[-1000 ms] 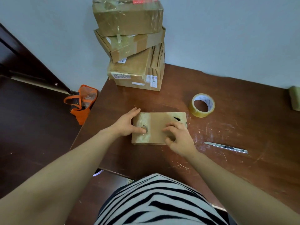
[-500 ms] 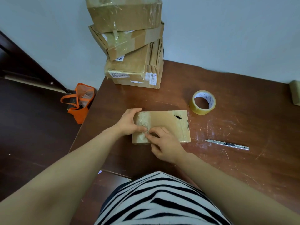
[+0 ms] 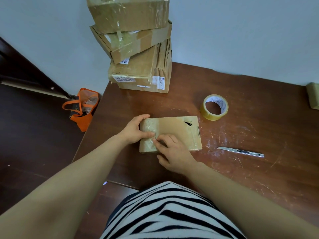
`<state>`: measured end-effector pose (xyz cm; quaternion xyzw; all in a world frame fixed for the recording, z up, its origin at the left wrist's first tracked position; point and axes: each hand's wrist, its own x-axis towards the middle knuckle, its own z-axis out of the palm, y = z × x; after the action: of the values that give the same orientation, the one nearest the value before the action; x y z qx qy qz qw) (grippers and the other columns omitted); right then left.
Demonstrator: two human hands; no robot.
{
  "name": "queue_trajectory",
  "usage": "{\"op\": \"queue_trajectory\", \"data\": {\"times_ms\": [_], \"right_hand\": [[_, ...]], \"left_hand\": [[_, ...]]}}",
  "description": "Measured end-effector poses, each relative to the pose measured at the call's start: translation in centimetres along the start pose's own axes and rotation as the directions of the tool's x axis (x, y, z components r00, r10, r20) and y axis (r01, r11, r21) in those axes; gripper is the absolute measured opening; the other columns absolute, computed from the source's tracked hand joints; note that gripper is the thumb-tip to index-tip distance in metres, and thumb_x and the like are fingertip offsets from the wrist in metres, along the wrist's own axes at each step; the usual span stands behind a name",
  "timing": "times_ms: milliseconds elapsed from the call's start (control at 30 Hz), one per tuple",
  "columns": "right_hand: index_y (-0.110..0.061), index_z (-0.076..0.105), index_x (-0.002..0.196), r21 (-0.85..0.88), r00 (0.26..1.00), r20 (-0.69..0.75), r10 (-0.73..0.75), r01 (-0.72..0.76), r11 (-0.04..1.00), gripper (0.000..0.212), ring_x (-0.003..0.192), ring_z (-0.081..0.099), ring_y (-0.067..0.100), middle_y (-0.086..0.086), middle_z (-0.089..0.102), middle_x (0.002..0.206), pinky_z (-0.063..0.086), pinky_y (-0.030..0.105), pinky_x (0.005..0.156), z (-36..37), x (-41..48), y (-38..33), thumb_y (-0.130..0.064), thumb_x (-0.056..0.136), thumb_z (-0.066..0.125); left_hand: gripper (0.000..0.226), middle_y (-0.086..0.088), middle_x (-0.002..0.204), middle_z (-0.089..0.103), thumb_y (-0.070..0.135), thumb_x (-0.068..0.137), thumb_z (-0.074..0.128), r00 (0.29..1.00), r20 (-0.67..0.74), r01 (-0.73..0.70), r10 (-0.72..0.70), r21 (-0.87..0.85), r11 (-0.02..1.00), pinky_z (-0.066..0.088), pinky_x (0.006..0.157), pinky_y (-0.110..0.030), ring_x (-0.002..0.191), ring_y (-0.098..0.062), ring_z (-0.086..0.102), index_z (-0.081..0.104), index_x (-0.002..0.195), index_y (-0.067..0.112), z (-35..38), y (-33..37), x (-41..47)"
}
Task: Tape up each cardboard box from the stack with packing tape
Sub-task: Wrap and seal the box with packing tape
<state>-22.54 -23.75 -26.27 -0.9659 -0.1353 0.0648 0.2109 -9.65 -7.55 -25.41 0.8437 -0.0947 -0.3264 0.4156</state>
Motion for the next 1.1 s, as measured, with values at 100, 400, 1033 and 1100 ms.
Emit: {"op": "queue_trajectory", "data": {"times_ms": [100, 400, 1033, 1100], "right_hand": [[-0.010, 0.055, 0.130, -0.022, 1.000, -0.008, -0.007, 0.007, 1.000, 0.057, 0.115, 0.041, 0.021, 0.007, 0.052, 0.123, 0.049, 0.038, 0.094, 0.1, 0.0, 0.1, -0.038, 0.081, 0.051], [-0.011, 0.044, 0.140, -0.067, 1.000, 0.014, -0.006, 0.007, 0.998, 0.066, 0.123, 0.041, 0.024, 0.007, 0.047, 0.131, 0.042, 0.037, 0.100, -0.2, -0.1, -0.2, -0.038, 0.082, 0.061], [-0.016, 0.022, 0.151, -0.059, 0.997, 0.067, 0.032, -0.028, 0.998, 0.072, 0.136, 0.025, 0.023, 0.007, 0.032, 0.145, 0.026, 0.035, 0.112, -0.7, -0.2, -1.1, -0.041, 0.091, 0.052], [-0.017, 0.018, 0.152, -0.036, 0.994, 0.093, 0.052, -0.049, 0.998, 0.071, 0.137, 0.021, 0.021, 0.005, 0.027, 0.146, 0.025, 0.034, 0.113, -0.7, -0.2, -1.1, -0.040, 0.093, 0.050]], "left_hand": [[0.077, -0.005, 0.137, 0.043, 0.018, 0.072, 0.084, 1.000, -0.022, 0.007, -0.006, 0.020, 1.000, 0.043, 0.104, -0.037, 0.123, -0.020, 0.045, 0.045, 0.137, 0.022, 0.4, 0.2, 0.1], [0.075, -0.004, 0.134, 0.045, 0.027, 0.072, 0.083, 1.000, -0.018, 0.003, -0.001, 0.084, 0.996, 0.043, 0.103, -0.039, 0.120, -0.019, 0.047, 0.045, 0.137, 0.022, 0.1, 0.3, 0.1], [0.080, 0.002, 0.147, 0.039, 0.009, 0.076, 0.079, 0.995, 0.094, 0.054, -0.043, -0.126, 0.991, 0.025, 0.104, -0.019, 0.140, -0.013, 0.029, 0.040, 0.144, 0.026, -1.3, 0.8, -0.8], [0.083, 0.006, 0.146, 0.038, 0.009, 0.076, 0.079, 0.991, 0.120, 0.079, -0.065, -0.118, 0.990, 0.024, 0.107, -0.023, 0.138, -0.012, 0.028, 0.038, 0.145, 0.029, -1.5, 0.8, -0.8]]}}
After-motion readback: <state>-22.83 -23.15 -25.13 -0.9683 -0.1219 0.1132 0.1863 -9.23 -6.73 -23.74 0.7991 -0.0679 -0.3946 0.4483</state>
